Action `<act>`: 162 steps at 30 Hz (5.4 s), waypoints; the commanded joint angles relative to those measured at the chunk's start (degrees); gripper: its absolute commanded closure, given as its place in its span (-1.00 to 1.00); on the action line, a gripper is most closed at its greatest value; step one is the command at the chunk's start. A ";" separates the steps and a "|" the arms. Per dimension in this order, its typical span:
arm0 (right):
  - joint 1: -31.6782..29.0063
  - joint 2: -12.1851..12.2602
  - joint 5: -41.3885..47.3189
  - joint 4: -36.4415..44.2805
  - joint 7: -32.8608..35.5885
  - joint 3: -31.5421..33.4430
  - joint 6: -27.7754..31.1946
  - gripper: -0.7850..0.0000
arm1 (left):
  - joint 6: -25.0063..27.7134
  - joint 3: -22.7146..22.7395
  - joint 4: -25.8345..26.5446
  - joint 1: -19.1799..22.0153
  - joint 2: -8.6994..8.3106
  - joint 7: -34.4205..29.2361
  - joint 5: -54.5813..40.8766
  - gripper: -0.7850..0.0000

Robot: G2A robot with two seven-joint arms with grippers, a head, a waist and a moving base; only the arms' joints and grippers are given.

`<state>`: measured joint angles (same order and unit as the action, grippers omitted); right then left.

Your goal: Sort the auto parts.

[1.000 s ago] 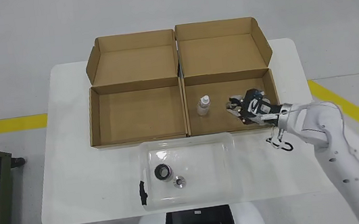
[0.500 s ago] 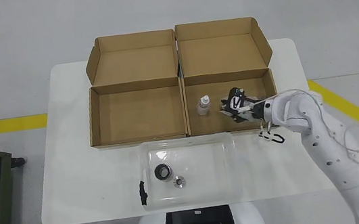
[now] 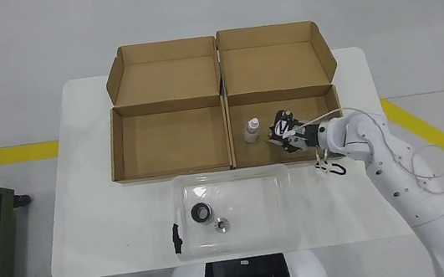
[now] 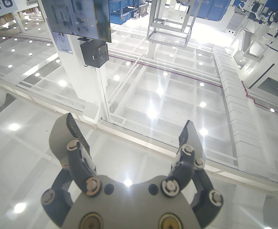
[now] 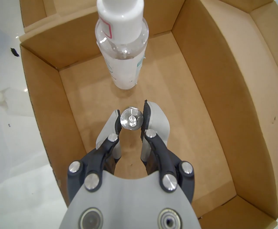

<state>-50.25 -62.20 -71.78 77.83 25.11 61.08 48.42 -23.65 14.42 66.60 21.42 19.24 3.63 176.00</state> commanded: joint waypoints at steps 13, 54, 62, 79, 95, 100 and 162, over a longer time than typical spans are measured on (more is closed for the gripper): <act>1.35 -0.19 0.00 0.54 -1.33 -1.02 0.05 0.15 | 0.00 0.00 0.00 0.00 0.00 0.00 0.00 -1.00; -15.65 2.54 5.36 33.27 9.17 -4.87 3.73 -0.04 | 0.00 0.00 0.00 0.00 0.00 0.00 0.00 -1.00; -13.89 1.86 4.47 29.39 9.04 -9.34 3.82 0.00 | 0.00 0.00 0.00 0.00 0.00 0.00 0.00 -1.00; -9.90 -0.04 1.33 22.33 5.91 -17.77 4.70 -0.01 | 0.00 0.00 0.00 0.00 0.00 0.00 0.00 -1.00; -6.03 -2.11 -6.30 16.91 -4.24 -22.71 4.08 0.22 | 0.00 0.00 0.00 0.00 0.00 0.00 0.00 -1.00; -5.54 -2.47 -8.02 15.44 -6.65 -23.48 4.21 0.33 | 0.00 0.00 0.00 0.00 0.00 0.00 0.00 -1.00; -9.09 1.11 2.93 33.96 -22.14 1.28 3.84 1.00 | 0.00 0.00 0.00 0.00 0.00 0.00 0.00 -1.00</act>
<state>-59.09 -61.17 -69.03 111.41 3.24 61.73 52.26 -23.65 14.42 66.60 21.42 19.24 3.63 176.00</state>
